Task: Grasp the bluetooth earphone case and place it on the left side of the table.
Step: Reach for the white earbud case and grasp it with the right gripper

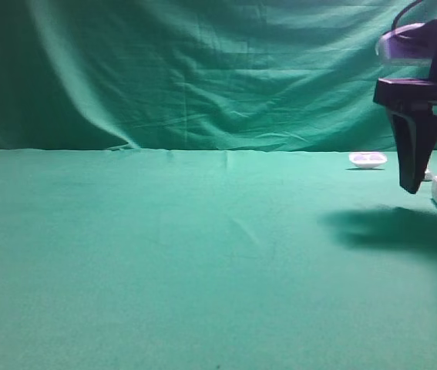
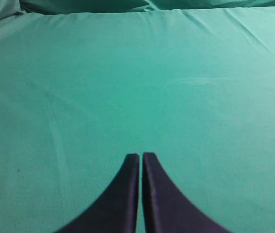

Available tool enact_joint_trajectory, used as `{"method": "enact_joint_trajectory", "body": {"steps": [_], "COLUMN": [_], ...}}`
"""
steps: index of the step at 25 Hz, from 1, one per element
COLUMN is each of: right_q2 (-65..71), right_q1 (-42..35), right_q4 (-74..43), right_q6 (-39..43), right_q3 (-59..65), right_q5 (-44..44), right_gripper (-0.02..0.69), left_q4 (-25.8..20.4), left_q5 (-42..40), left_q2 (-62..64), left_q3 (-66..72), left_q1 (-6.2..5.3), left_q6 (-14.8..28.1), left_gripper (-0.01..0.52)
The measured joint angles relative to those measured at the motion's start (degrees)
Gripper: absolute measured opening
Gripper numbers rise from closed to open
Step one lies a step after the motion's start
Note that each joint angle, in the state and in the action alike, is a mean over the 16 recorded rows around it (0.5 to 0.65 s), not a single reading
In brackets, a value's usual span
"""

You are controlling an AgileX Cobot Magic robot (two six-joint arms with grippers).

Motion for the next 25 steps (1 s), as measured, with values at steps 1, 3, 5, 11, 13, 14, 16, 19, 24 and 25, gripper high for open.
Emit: {"method": "enact_joint_trajectory", "body": {"steps": [1, 3, 5, 11, 13, 14, 16, 19, 24, 25], "right_q2": [0.11, 0.33, 0.5, 0.95, 1.09, 1.16, 1.25, 1.33, 1.61, 1.8], "right_q1": [0.0, 0.0, 0.0, 0.0, 0.01, 0.03, 0.2, 0.97, 4.6, 5.74], "right_q4": [-0.09, -0.17, -0.19, -0.24, -0.24, -0.21, -0.14, -0.02, 0.28, 0.35], "right_q6": [0.24, 0.62, 0.94, 1.48, 1.5, 1.51, 1.52, 1.53, 1.0, 0.76], "right_q3": [-0.01, -0.04, -0.09, -0.29, -0.54, -0.8, -1.76, -4.5, -13.06, -15.41], "right_q5": [-0.12, -0.35, -0.53, -0.73, -0.51, -0.27, 0.56, 2.55, 6.22, 6.86], "right_gripper": [0.54, 0.534, 0.525, 0.452, 0.426, 0.413, 0.387, 0.347, 0.315, 0.315], "left_q4": [0.0, 0.0, 0.0, 0.0, 0.0, 0.0, 0.0, 0.0, 0.0, 0.0], "left_q5": [0.0, 0.0, 0.0, 0.0, 0.0, 0.0, 0.0, 0.0, 0.0, 0.0], "left_q2": [0.0, 0.0, 0.0, 0.0, 0.0, 0.0, 0.0, 0.0, 0.0, 0.0], "left_q3": [0.0, 0.0, 0.0, 0.0, 0.0, 0.0, 0.0, 0.0, 0.0, 0.0], "left_q1": [0.0, 0.0, 0.0, 0.0, 0.0, 0.0, 0.0, 0.0, 0.0, 0.0], "left_q6": [0.0, 0.0, 0.0, 0.0, 0.0, 0.0, 0.0, 0.0, 0.0, 0.0], "left_gripper": [0.0, 0.0, 0.0, 0.0, 0.0, 0.0, 0.0, 0.0, 0.0, 0.0]}}
